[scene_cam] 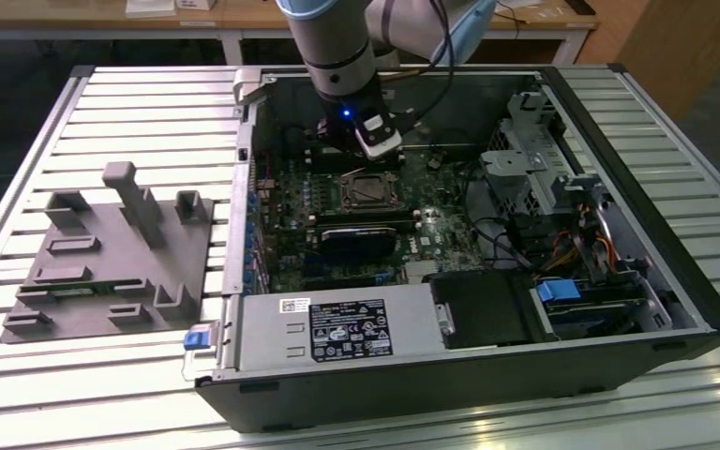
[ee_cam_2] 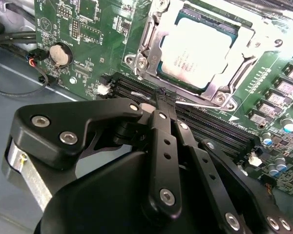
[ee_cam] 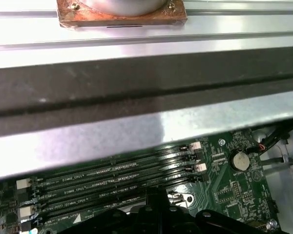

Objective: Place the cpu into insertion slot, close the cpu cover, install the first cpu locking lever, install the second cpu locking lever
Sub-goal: 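Install the first cpu locking lever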

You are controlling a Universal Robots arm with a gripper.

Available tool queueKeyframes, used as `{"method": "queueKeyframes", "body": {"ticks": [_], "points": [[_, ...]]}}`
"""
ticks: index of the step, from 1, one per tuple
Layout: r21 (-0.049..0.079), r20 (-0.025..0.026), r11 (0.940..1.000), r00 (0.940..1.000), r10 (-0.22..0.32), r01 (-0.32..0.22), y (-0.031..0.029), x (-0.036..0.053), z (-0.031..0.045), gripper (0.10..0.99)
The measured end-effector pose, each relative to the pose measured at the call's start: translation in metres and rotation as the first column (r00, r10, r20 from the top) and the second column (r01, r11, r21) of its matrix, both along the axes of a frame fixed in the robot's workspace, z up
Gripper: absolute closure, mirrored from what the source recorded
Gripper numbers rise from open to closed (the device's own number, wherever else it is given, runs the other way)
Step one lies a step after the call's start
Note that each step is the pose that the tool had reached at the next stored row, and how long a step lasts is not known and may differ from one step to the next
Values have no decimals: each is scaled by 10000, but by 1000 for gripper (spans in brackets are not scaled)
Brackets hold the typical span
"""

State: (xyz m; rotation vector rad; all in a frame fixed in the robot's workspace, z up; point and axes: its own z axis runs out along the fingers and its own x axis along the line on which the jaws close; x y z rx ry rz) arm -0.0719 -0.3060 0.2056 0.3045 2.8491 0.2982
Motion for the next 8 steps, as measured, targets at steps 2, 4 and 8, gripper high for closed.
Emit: {"method": "queueKeyframes", "body": {"ticks": [2,4,8], "points": [[-28,0,10000,10000,-60,60,9,-2,-4,984],[-54,3,9999,9999,-101,101,15,-7,-8,984],[-166,59,9998,9999,-111,112,36,-27,-15,984]]}}
